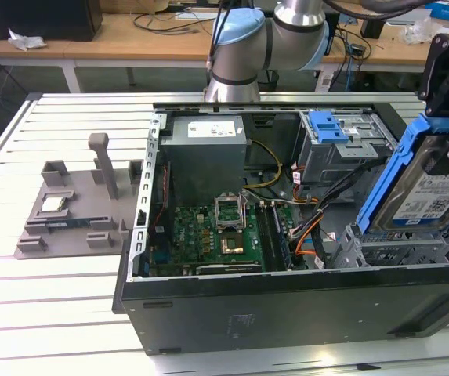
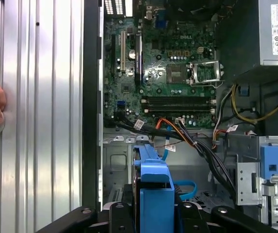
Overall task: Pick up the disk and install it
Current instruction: 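Insert the disk into the insertion slot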
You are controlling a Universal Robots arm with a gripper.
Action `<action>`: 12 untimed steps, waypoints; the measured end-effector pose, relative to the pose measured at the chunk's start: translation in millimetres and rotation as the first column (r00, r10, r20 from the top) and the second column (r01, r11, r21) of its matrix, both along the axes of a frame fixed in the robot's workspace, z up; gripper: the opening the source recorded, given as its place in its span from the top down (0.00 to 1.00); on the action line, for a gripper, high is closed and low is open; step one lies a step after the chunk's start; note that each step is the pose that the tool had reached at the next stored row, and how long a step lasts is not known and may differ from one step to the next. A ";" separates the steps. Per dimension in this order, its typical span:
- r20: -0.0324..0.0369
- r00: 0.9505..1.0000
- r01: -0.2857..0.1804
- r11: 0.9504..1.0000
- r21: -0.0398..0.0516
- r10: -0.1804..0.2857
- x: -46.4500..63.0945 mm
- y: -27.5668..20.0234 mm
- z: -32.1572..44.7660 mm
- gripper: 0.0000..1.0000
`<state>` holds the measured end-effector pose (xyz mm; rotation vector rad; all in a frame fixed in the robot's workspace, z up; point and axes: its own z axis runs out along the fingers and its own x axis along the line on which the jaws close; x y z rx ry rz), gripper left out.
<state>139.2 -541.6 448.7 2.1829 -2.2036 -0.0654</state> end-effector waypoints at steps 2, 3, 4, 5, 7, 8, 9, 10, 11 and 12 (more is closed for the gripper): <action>0.000 1.000 0.000 1.000 -0.001 0.000 0.0 0.5 -5.6 0.63; 0.000 1.000 0.000 1.000 -0.001 0.000 0.0 0.5 -7.3 0.63; 0.000 1.000 0.000 1.000 -0.001 0.000 0.0 0.5 -9.6 0.63; 0.000 1.000 0.000 1.000 -0.001 0.000 0.0 0.5 -12.5 0.63; 0.000 1.000 0.000 1.000 -0.001 0.000 0.0 0.4 -16.1 0.63; 0.000 1.000 0.000 1.000 -0.001 0.000 0.0 0.4 -18.6 0.63; 0.000 1.000 0.000 1.000 -0.001 0.000 0.0 0.4 -20.4 0.63; 0.000 1.000 0.000 1.000 -0.001 0.000 0.0 0.5 -22.5 0.63; -0.001 1.000 0.000 1.000 -0.001 0.000 0.0 0.5 -24.3 0.63; -0.001 1.000 0.000 1.000 -0.001 0.000 0.0 0.5 -26.9 0.63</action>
